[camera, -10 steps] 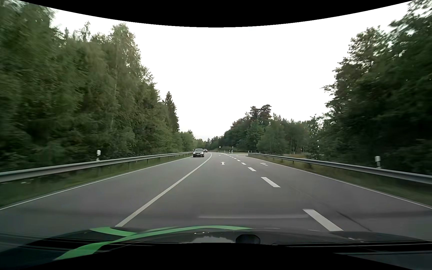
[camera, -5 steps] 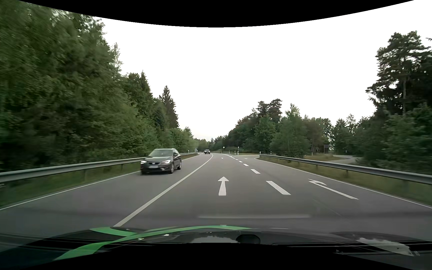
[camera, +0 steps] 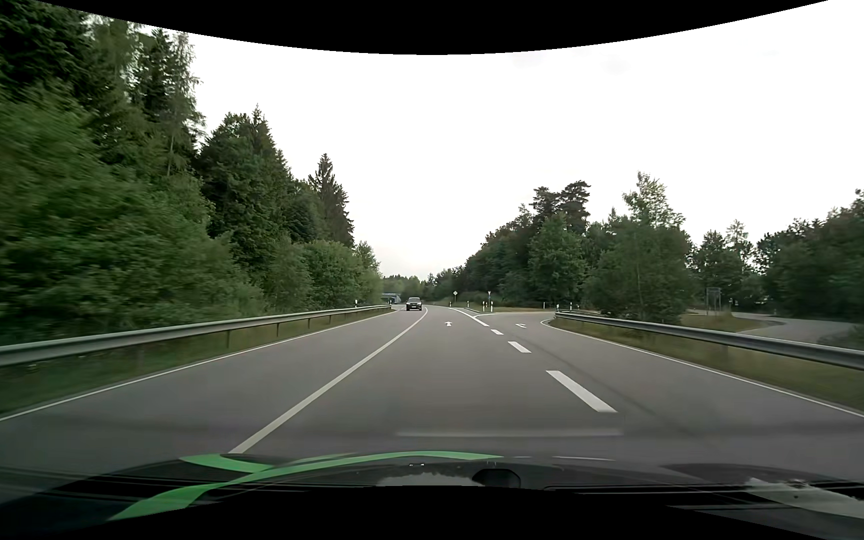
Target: Follow the waypoints while adhering to traffic rules and regulations
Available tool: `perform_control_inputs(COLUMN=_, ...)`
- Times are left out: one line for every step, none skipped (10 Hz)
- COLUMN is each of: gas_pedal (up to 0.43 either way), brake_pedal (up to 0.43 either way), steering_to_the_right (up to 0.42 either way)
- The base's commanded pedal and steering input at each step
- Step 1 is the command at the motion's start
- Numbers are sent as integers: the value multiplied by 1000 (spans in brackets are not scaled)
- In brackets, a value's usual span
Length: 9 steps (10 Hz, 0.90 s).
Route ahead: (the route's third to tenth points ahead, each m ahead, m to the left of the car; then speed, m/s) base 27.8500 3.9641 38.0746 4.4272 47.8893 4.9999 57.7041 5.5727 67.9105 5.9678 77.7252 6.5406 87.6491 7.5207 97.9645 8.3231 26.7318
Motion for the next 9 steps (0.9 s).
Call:
perform_control_inputs(gas_pedal=299, brake_pedal=0, steering_to_the_right=-9)
perform_control_inputs(gas_pedal=311, brake_pedal=0, steering_to_the_right=-9)
perform_control_inputs(gas_pedal=319, brake_pedal=0, steering_to_the_right=-9)
perform_control_inputs(gas_pedal=319, brake_pedal=0, steering_to_the_right=-9)
perform_control_inputs(gas_pedal=331, brake_pedal=0, steering_to_the_right=-9)
perform_control_inputs(gas_pedal=339, brake_pedal=0, steering_to_the_right=-9)
perform_control_inputs(gas_pedal=339, brake_pedal=0, steering_to_the_right=-9)
perform_control_inputs(gas_pedal=339, brake_pedal=0, steering_to_the_right=-9)
perform_control_inputs(gas_pedal=339, brake_pedal=0, steering_to_the_right=-9)
